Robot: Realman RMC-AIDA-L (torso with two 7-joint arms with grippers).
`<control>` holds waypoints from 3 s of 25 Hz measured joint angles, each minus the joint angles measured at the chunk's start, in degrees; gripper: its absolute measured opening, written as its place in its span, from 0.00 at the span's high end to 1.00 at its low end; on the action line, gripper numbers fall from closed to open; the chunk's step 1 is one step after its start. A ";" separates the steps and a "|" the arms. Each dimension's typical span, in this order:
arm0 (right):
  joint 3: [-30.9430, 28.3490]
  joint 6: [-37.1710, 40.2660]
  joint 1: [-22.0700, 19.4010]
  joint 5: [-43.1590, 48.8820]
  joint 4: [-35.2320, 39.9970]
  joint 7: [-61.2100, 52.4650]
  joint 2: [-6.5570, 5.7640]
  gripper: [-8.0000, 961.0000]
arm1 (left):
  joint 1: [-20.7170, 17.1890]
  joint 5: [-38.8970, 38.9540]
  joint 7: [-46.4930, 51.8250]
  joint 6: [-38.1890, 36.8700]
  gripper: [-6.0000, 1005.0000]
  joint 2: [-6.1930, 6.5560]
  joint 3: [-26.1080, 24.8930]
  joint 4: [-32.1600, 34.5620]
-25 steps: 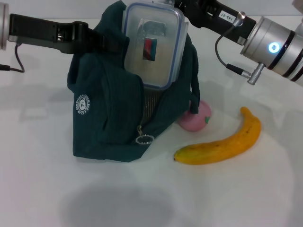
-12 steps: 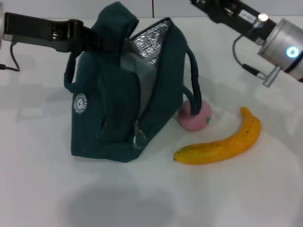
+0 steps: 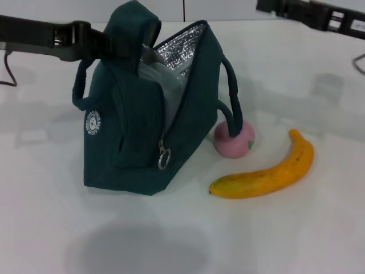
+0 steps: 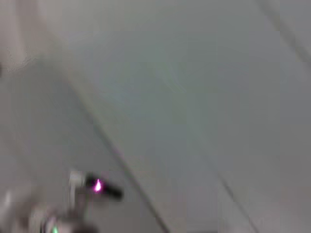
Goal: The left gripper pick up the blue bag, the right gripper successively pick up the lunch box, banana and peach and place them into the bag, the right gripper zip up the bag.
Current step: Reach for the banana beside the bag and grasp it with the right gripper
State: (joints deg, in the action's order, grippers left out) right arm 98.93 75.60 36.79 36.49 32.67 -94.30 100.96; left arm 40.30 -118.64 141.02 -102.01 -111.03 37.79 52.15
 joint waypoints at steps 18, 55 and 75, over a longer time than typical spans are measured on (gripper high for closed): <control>-37.14 30.42 2.60 86.60 48.84 -22.05 8.70 0.21 | -2.11 1.32 -0.60 -0.03 0.96 -0.40 0.09 0.06; -15.80 25.20 6.96 101.64 45.47 -5.21 13.89 0.09 | -0.49 1.00 -0.23 0.41 0.96 -0.86 0.41 -0.27; -8.71 17.71 6.84 102.75 37.00 -4.90 14.53 0.10 | -0.67 0.95 -0.56 0.41 0.96 -0.97 0.44 -0.38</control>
State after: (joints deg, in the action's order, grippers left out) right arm 90.22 93.31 43.63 139.24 69.67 -99.21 115.49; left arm 39.63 -117.69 140.46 -101.59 -112.00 38.23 51.76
